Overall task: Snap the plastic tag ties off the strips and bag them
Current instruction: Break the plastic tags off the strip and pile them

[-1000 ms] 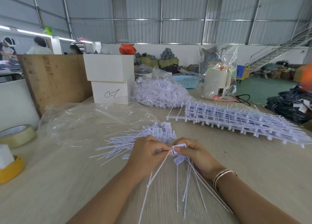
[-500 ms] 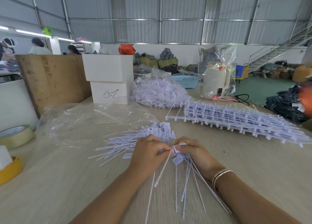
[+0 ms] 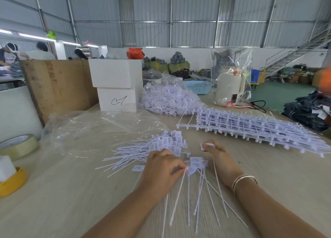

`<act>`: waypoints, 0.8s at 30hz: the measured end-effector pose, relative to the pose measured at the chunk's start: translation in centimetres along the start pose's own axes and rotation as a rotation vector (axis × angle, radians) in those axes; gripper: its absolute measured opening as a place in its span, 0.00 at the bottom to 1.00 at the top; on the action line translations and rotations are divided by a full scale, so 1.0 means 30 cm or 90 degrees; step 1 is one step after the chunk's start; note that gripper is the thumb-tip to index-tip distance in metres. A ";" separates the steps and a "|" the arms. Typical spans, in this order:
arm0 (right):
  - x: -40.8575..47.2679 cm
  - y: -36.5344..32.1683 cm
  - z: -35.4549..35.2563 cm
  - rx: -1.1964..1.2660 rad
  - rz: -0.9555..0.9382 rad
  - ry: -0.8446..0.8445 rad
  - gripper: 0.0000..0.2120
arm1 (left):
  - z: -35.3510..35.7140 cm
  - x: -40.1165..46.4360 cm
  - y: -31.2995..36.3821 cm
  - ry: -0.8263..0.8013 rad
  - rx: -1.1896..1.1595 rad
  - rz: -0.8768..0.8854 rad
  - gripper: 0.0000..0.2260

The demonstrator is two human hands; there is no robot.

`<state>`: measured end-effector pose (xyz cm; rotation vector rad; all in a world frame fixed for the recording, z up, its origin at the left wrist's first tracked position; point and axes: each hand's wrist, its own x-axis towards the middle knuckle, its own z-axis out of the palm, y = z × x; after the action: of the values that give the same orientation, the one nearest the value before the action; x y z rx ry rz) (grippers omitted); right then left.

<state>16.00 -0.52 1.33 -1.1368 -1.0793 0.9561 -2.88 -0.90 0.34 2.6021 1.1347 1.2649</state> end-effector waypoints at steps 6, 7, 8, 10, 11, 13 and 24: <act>-0.010 0.021 0.034 -0.473 -0.085 -0.094 0.09 | -0.019 0.018 -0.031 0.039 0.040 -0.139 0.10; -0.016 0.009 0.035 -0.472 -0.096 -0.090 0.11 | -0.023 0.017 -0.034 0.040 0.016 -0.158 0.11; -0.019 -0.001 0.031 -0.458 -0.119 -0.079 0.12 | -0.028 0.017 -0.034 0.046 0.001 -0.169 0.13; -0.037 -0.011 0.030 -0.445 -0.203 -0.058 0.08 | -0.035 0.018 -0.023 0.045 0.019 -0.153 0.17; -0.048 -0.013 0.039 -0.461 -0.234 -0.056 0.05 | -0.035 0.020 -0.015 0.040 0.043 -0.128 0.18; -0.068 -0.015 0.070 -0.512 -0.247 -0.066 0.08 | -0.031 0.025 0.004 0.031 0.101 -0.077 0.19; -0.052 -0.007 0.057 -0.319 -0.178 -0.064 0.13 | -0.061 0.009 -0.010 -0.040 0.057 -0.044 0.16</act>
<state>13.99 -1.69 1.43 -1.3006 -1.5687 0.5374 -4.22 -0.99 1.64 2.6194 1.2868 1.1375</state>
